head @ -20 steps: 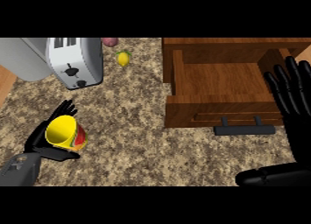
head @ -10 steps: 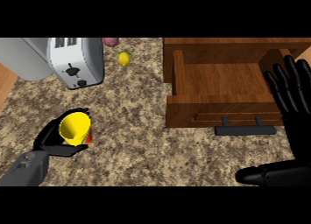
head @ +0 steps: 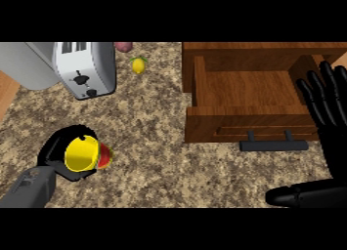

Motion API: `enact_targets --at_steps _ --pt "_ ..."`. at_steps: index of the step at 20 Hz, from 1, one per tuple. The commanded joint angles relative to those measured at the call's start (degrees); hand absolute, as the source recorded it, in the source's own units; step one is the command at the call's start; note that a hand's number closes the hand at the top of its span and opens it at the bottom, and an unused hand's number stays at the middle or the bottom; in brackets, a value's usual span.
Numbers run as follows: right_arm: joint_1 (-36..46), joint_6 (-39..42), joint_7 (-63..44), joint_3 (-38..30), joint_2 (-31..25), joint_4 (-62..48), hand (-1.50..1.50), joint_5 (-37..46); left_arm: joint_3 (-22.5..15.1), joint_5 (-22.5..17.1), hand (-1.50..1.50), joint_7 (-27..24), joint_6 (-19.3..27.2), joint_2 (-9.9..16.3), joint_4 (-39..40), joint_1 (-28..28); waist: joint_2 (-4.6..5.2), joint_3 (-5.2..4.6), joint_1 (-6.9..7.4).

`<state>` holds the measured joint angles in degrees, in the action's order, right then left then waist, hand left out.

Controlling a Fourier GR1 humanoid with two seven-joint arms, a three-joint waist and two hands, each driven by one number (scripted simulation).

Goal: Pick up the cup, place it into the drawer and close the drawer

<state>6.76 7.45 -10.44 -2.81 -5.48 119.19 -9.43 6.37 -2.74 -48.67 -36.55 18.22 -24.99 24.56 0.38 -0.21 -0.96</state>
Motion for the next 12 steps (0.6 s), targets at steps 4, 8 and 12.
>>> enact_targets --at_steps 4,8,12 --pt "-1.0 0.8 0.0 -2.5 -1.0 0.3 -1.5 -2.3 4.9 -4.1 1.5 -10.9 5.9 -3.5 -0.9 -1.9 -0.13 0.1 0.38" --pt "-0.1 -0.9 0.1 -0.4 0.7 -0.2 -1.5 -0.1 10.1 -8.3 1.5 -11.5 19.4 -8.1 -4.0 -3.3 -0.37 0.17 1.39" --pt "-2.7 0.1 -4.2 -1.9 -1.1 6.1 -1.5 -3.2 8.9 -10.2 1.5 -10.5 17.0 -10.6 -11.8 -6.3 -0.67 0.23 1.11"
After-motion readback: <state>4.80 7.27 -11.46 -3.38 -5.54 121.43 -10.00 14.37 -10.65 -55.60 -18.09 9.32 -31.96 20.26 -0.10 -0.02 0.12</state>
